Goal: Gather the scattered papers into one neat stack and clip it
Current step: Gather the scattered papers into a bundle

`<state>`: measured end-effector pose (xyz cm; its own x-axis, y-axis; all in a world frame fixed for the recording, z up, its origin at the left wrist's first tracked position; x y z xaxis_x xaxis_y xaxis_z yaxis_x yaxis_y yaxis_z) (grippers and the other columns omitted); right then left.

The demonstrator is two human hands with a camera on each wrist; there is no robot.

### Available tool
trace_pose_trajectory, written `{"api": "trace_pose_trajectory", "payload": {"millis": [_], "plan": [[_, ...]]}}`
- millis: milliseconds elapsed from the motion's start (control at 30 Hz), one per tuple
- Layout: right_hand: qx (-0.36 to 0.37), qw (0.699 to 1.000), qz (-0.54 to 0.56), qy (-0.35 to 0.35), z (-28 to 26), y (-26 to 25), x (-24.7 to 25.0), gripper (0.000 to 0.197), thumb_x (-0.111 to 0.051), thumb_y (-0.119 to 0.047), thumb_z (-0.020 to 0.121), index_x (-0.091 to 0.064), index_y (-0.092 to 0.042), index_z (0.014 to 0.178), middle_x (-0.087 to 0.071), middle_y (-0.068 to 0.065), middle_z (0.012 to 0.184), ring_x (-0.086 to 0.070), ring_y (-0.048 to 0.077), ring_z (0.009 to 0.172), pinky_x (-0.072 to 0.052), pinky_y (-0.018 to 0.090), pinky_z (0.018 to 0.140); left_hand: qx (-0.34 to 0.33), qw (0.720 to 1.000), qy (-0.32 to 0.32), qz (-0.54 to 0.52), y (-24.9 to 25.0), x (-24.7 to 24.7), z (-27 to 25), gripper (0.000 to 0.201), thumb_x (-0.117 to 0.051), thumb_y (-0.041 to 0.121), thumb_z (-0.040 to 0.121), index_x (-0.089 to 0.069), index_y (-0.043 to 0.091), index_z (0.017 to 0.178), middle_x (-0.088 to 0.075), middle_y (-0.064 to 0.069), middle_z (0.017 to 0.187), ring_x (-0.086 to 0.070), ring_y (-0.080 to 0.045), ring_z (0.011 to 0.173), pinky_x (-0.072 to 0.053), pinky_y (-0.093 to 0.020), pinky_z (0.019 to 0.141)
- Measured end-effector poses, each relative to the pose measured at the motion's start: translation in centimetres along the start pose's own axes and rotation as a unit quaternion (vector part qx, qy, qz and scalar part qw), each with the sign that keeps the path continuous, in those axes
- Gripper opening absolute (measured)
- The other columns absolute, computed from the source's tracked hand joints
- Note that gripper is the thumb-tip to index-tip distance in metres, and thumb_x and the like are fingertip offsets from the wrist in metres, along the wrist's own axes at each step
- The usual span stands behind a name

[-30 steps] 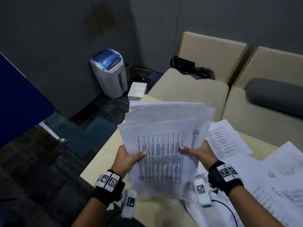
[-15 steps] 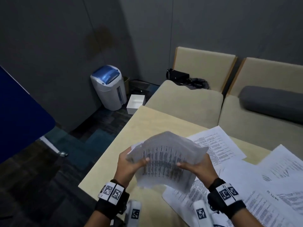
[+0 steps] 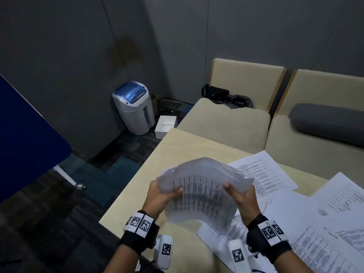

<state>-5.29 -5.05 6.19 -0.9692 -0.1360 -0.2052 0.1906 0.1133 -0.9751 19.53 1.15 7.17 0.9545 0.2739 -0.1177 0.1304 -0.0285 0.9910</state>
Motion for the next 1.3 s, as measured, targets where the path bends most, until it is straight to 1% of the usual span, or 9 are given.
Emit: {"api": "trace_pose_trajectory", "payload": {"millis": [100,233,333,467,600,767,900,1000,1300], "plan": [[0.023,1.0,0.003,0.006,0.0,-0.2,-0.2,0.099,-0.073,-0.073,0.061,-0.048,0.02,0.084,-0.05,0.046,0.082,-0.055,0.057,0.075,-0.048,0.048,0.071,-0.004,1.0,-0.019,0.01,0.4,-0.7,0.0,0.04,-0.082,-0.003,0.069,-0.068,0.006,0.105,-0.076,-0.005,0.095,-0.072,-0.017,0.089,-0.056,-0.027,0.072],[0.008,0.999,-0.036,-0.026,0.2,-1.2,-1.0,0.046,-0.086,-0.037,0.063,-0.062,0.001,0.073,-0.067,0.017,0.069,-0.065,0.033,0.067,-0.048,0.033,0.073,0.015,1.0,0.025,-0.003,-0.1,0.8,0.8,0.059,-0.09,0.006,0.056,-0.065,0.005,0.11,-0.074,-0.009,0.101,-0.07,-0.023,0.097,-0.057,-0.033,0.077],[-0.004,0.994,-0.089,-0.056,0.1,-0.9,-1.3,0.04,-0.089,-0.016,0.06,-0.068,-0.006,0.092,-0.074,0.014,0.089,-0.071,0.031,0.089,-0.056,0.037,0.08,-0.011,0.999,0.011,0.039,0.8,-0.1,0.8,0.042,-0.085,-0.006,0.063,-0.067,-0.001,0.101,-0.07,-0.008,0.093,-0.068,-0.018,0.088,-0.055,-0.03,0.072],[-0.023,0.995,-0.09,-0.032,0.1,-1.3,-1.1,0.038,-0.083,0.002,0.068,-0.061,-0.018,0.091,-0.073,-0.005,0.082,-0.07,0.006,0.079,-0.056,0.025,0.079,-0.035,0.998,0.037,0.039,1.6,-0.4,0.9,0.044,-0.082,-0.008,0.067,-0.064,-0.007,0.107,-0.07,-0.01,0.096,-0.068,-0.019,0.089,-0.058,-0.031,0.075],[-0.016,0.99,-0.126,-0.055,0.5,-0.7,-2.0,0.025,-0.083,0.001,0.069,-0.072,-0.014,0.086,-0.077,-0.004,0.078,-0.073,0.01,0.078,-0.054,0.024,0.072,-0.028,0.998,0.055,0.009,1.1,0.2,0.9,0.043,-0.079,-0.009,0.07,-0.061,-0.01,0.108,-0.069,-0.012,0.096,-0.065,-0.024,0.09,-0.055,-0.024,0.069],[-0.017,0.992,-0.119,-0.04,0.5,-0.4,-1.9,0.023,-0.083,-0.004,0.07,-0.073,-0.018,0.084,-0.076,-0.006,0.077,-0.073,0.009,0.076,-0.053,0.022,0.069,-0.105,0.991,0.087,-0.013,3.9,0.3,0.4,0.058,-0.074,0.043,0.072,-0.059,-0.004,0.102,-0.067,-0.014,0.09,-0.063,-0.013,0.081,-0.05,-0.017,0.071],[-0.026,0.994,-0.105,-0.025,0.3,-0.1,-2.1,0.03,-0.087,-0.011,0.067,-0.064,-0.016,0.087,-0.073,-0.005,0.082,-0.071,0.008,0.076,-0.056,0.027,0.077,-0.119,0.976,0.168,0.069,4.6,0.2,0.6,0.027,-0.079,0.018,0.078,-0.06,-0.001,0.081,-0.058,0.001,0.071,-0.053,-0.004,0.062,-0.044,-0.018,0.06],[-0.027,0.995,-0.094,-0.028,-0.1,-1.0,-2.8,0.026,-0.084,-0.004,0.069,-0.063,-0.016,0.08,-0.072,-0.005,0.074,-0.07,-0.001,0.07,-0.058,0.025,0.079,-0.12,0.978,0.168,0.028,4.6,0.4,1.0,0.036,-0.074,0.036,0.079,-0.061,0.003,0.076,-0.054,0.006,0.066,-0.049,-0.005,0.062,-0.042,-0.017,0.06],[-0.02,0.996,-0.076,-0.033,0.3,-0.2,-2.7,0.038,-0.088,-0.013,0.064,-0.07,-0.003,0.096,-0.076,0.01,0.09,-0.074,0.024,0.088,-0.057,0.036,0.083,-0.111,0.971,0.208,0.043,5.3,0.9,1.5,0.028,-0.078,0.02,0.079,-0.06,-0.001,0.074,-0.057,0.002,0.064,-0.053,-0.001,0.055,-0.043,-0.011,0.055]]}}
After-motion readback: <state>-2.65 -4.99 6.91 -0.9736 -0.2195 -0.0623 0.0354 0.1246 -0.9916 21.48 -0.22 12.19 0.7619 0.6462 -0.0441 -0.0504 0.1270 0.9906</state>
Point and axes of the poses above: each hand's wrist, its own z-axis towards the middle knuckle, its own x-axis out of the back of the hand, y = z × x, the point moved 9 cm from there along z, towards the middle knuckle
